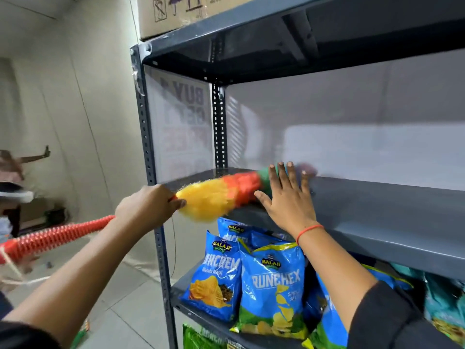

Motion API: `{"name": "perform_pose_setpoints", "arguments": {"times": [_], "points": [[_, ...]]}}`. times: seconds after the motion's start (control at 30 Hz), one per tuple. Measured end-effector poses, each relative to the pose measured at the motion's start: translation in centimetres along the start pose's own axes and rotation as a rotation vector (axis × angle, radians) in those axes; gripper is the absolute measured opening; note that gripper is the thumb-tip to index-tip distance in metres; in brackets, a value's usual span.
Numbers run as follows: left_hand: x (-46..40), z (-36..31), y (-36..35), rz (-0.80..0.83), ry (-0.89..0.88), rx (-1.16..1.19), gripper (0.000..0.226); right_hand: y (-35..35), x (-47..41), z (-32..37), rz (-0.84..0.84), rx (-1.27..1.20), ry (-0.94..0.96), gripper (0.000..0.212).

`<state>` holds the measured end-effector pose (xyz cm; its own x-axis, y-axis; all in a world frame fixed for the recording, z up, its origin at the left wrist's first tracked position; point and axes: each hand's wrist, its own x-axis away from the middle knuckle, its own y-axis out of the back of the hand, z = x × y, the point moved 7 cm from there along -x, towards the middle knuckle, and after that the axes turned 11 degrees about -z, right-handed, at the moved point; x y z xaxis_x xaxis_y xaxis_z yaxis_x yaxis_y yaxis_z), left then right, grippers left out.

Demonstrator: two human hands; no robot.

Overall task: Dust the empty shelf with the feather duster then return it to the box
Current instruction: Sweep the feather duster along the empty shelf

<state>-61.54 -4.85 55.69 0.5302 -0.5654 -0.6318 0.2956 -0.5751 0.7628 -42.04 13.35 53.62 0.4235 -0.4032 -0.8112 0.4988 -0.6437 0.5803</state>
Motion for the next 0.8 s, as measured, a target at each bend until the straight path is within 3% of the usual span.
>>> {"name": "perform_pose_setpoints", "arguments": {"times": [0.17, 0.33, 0.5, 0.67, 0.8], "points": [[-0.3, 0.2, 2.1, -0.179, 0.037, -0.107, 0.04, 0.1, 0.0, -0.1, 0.028, -0.017, -0.017, 0.071], [-0.1, 2.7, 1.4, -0.053, 0.042, -0.105, 0.04, 0.2, 0.1, -0.1, 0.032, -0.037, -0.023, 0.071], [-0.5, 4.8, 1.0, -0.184, 0.089, -0.137, 0.043, 0.4, 0.1, -0.1, 0.021, -0.022, -0.018, 0.07], [-0.4, 6.9, -0.7, -0.102, 0.137, -0.1, 0.041, 0.1, 0.0, 0.0, 0.027, -0.009, -0.016, 0.07], [-0.6, 5.4, 0.0, -0.264, 0.129, -0.083, 0.042, 0.0, 0.0, 0.0, 0.025, 0.005, -0.007, 0.071]]}}
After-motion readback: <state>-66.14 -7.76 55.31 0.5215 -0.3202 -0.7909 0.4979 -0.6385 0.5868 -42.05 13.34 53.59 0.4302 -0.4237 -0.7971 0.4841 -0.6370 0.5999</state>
